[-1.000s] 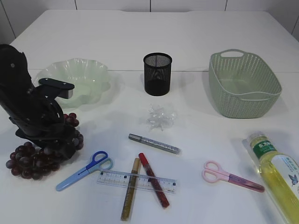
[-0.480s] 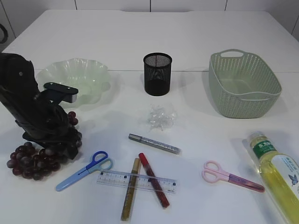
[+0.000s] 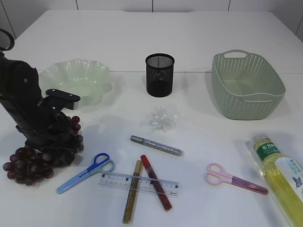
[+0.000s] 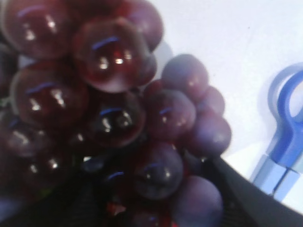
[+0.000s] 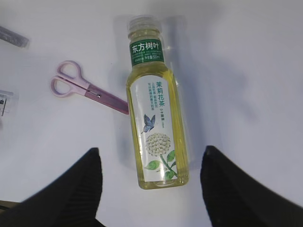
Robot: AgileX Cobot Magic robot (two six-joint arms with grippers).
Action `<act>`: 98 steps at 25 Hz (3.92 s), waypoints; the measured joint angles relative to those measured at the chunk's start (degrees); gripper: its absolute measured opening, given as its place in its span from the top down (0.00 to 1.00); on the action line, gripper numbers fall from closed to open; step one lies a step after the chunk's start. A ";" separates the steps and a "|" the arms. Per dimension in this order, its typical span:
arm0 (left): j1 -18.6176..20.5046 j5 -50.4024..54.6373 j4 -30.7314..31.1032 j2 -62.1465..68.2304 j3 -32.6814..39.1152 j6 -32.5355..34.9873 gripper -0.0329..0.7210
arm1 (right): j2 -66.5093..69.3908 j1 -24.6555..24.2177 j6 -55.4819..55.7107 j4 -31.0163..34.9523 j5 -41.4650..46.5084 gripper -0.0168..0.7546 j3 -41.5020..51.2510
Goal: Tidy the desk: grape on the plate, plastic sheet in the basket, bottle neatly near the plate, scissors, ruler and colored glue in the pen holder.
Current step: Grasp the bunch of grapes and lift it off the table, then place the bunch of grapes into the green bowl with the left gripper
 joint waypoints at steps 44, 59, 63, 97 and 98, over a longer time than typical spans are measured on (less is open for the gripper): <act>0.50 -2.89 15.04 -19.66 -26.91 -11.49 0.73 | 0.00 0.00 -0.26 0.00 -0.71 0.31 0.00; 3.62 -11.50 19.37 -0.70 -32.42 -13.51 0.73 | 0.00 0.00 -0.26 0.00 -0.36 0.31 0.00; 4.83 -10.51 19.47 2.09 -32.42 -13.51 0.73 | 0.00 0.00 -0.26 0.00 -0.36 0.32 0.00; 5.19 27.90 6.21 -1.36 -33.00 -8.78 0.37 | 3.42 0.00 -0.26 5.26 -0.19 0.32 0.00; 5.19 28.87 6.12 -1.40 -32.63 -8.42 0.38 | 3.42 0.00 -0.26 5.68 -0.19 0.32 0.00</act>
